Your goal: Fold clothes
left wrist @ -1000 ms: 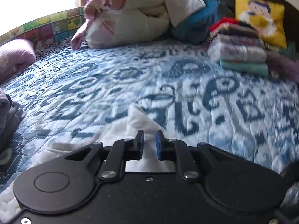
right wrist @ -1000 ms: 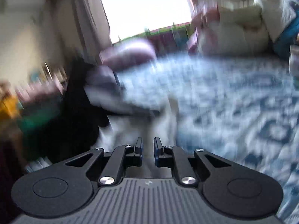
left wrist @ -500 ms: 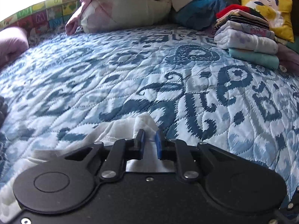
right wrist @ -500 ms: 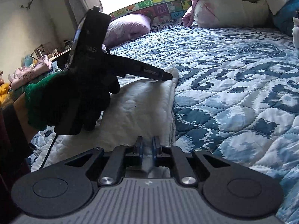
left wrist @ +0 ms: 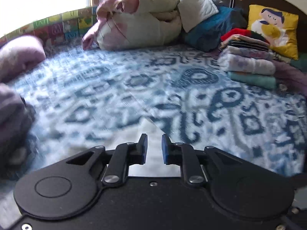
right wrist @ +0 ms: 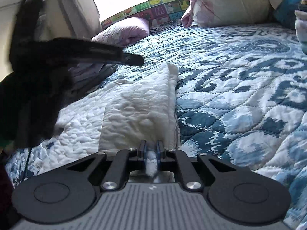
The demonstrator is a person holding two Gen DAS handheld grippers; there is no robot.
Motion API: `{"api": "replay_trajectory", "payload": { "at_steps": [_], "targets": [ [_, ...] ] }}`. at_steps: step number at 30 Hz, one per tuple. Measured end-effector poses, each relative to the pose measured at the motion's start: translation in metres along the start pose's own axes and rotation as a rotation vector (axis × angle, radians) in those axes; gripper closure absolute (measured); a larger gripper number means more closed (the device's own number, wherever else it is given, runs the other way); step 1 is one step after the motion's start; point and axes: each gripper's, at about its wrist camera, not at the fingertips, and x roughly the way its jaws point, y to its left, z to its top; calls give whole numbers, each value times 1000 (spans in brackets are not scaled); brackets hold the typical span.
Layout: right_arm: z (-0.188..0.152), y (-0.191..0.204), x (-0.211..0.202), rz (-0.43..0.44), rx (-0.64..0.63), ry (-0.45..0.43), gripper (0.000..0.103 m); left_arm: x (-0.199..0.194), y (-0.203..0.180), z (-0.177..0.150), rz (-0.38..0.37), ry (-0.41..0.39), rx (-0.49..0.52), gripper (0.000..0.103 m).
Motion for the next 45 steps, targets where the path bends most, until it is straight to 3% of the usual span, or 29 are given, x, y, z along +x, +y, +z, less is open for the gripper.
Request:
{"api": "replay_trajectory", "payload": {
  "at_steps": [3, 5, 8, 10, 11, 12, 17, 21, 25, 29, 32, 37, 45],
  "targets": [
    [-1, 1, -1, 0, -5, -2, 91, 31, -3, -19, 34, 91, -5, 88],
    [-2, 3, -1, -5, -21, -1, 91, 42, 1, -28, 30, 69, -50, 88],
    [-2, 3, -1, -4, -17, -5, 91, 25, 1, -20, 24, 33, -58, 86],
    [-1, 2, -2, 2, -4, -11, 91, -2, 8, -17, 32, -26, -94, 74],
    [0, 2, -5, 4, 8, -18, 90, -17, 15, -18, 55, -51, -132, 62],
    [2, 3, -9, 7, 16, -31, 89, -32, 23, -20, 83, -75, -174, 59],
    [6, 12, -40, 14, 9, -123, 72, -96, 81, -52, 176, -127, -465, 54],
    [10, 7, -61, 1, 33, -164, 67, -129, 132, -86, 289, -132, -802, 45],
    [14, -11, -72, -19, 104, -171, 60, -161, 166, -124, 466, -147, -1055, 45],
    [6, -19, -71, -18, 131, -143, 57, -178, 188, -155, 496, -191, -1255, 45],
    [1, -17, -68, -16, 109, -124, 56, -180, 198, -169, 516, -203, -1338, 45],
    [-1, -17, -65, 11, 98, -115, 55, -177, 208, -180, 443, -237, -1415, 45],
    [6, -4, -56, 59, 34, -122, 53, -165, 217, -174, 465, -221, -1368, 49]
  ]
}}
